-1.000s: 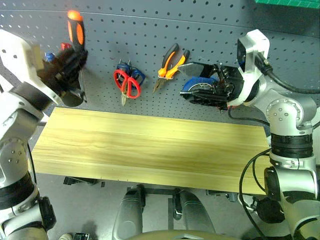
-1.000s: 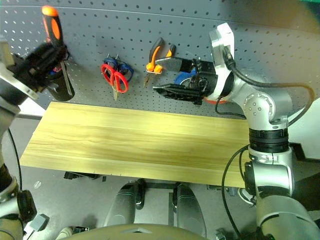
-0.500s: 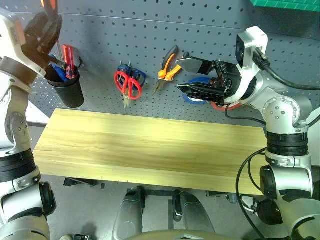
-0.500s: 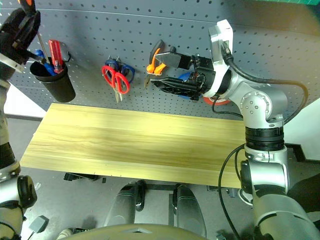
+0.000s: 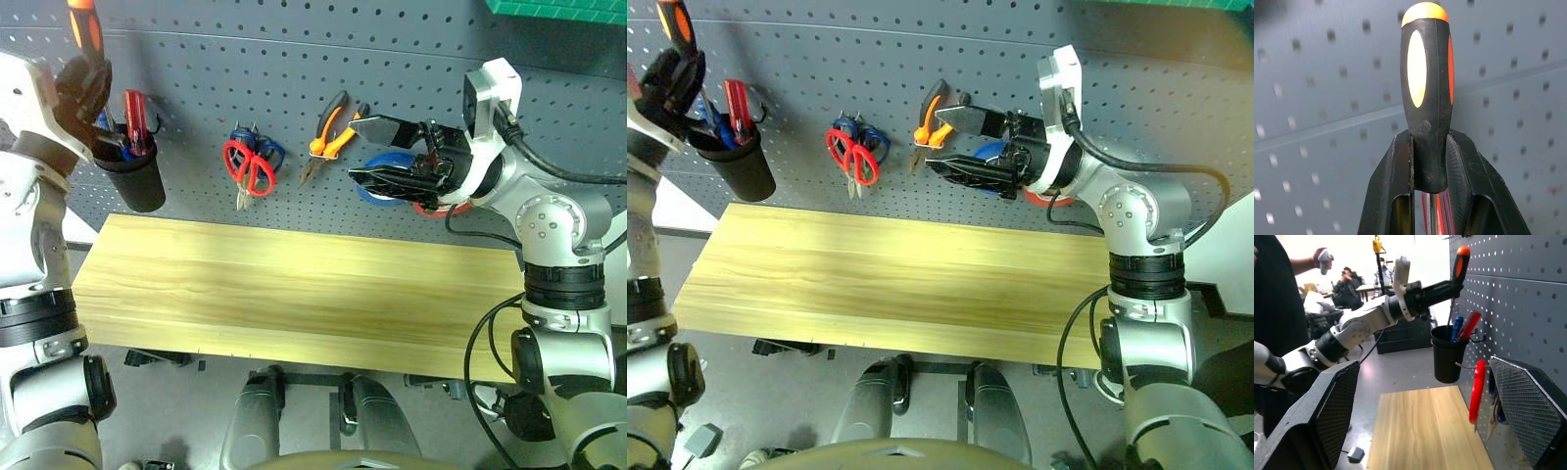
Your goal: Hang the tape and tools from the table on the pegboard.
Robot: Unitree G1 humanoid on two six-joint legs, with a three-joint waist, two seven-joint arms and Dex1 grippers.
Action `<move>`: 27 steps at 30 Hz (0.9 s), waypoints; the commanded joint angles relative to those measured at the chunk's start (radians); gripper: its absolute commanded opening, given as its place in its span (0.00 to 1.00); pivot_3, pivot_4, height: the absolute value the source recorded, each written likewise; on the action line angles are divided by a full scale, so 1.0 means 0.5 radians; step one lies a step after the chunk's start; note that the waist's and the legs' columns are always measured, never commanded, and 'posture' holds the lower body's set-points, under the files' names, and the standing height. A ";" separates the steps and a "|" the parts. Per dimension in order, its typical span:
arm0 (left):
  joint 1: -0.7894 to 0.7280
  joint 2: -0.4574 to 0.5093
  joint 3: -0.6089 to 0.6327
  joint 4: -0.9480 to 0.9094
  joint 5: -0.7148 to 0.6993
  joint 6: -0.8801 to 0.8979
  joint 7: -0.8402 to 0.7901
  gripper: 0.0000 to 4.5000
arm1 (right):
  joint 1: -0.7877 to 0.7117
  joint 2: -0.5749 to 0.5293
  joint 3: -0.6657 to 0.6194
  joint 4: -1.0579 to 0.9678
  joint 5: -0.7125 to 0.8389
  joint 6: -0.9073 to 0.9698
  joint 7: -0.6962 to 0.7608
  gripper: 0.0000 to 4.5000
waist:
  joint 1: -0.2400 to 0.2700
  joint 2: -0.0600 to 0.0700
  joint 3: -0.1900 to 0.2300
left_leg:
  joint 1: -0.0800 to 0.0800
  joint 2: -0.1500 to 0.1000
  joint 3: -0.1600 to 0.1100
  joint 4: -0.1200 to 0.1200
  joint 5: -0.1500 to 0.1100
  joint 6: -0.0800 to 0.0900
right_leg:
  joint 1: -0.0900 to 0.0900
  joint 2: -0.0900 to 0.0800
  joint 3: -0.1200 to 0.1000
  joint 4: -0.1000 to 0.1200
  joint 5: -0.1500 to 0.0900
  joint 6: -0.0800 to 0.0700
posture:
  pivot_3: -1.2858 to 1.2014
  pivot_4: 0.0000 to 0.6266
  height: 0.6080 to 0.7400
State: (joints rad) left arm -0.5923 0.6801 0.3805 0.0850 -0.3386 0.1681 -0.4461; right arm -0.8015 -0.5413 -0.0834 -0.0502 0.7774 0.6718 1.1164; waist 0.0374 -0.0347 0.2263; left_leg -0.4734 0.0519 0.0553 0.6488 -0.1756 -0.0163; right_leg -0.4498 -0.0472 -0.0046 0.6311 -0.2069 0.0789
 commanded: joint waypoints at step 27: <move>1.187 0.281 0.407 -0.893 -0.954 0.649 -0.919 1.00 | 0.183 -0.125 0.224 -0.046 -0.176 -0.048 0.238 1.00 | 0.006 0.006 -0.021 | 0.019 0.016 0.015 -0.012 -0.004 -0.007 | 0.014 -0.006 0.002 -0.010 -0.002 -0.011 | 0.56 0.23 0.87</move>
State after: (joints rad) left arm -0.0142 0.8158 0.5759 -0.3410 -0.8158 0.5211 -0.8554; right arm -0.7229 -0.5819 0.0312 -0.0434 0.7077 0.6719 1.2145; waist 0.0405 -0.0314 0.2160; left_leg -0.4640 0.0652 0.0688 0.6417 -0.1776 -0.0196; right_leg -0.4433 -0.0498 -0.0039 0.6231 -0.2059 0.0704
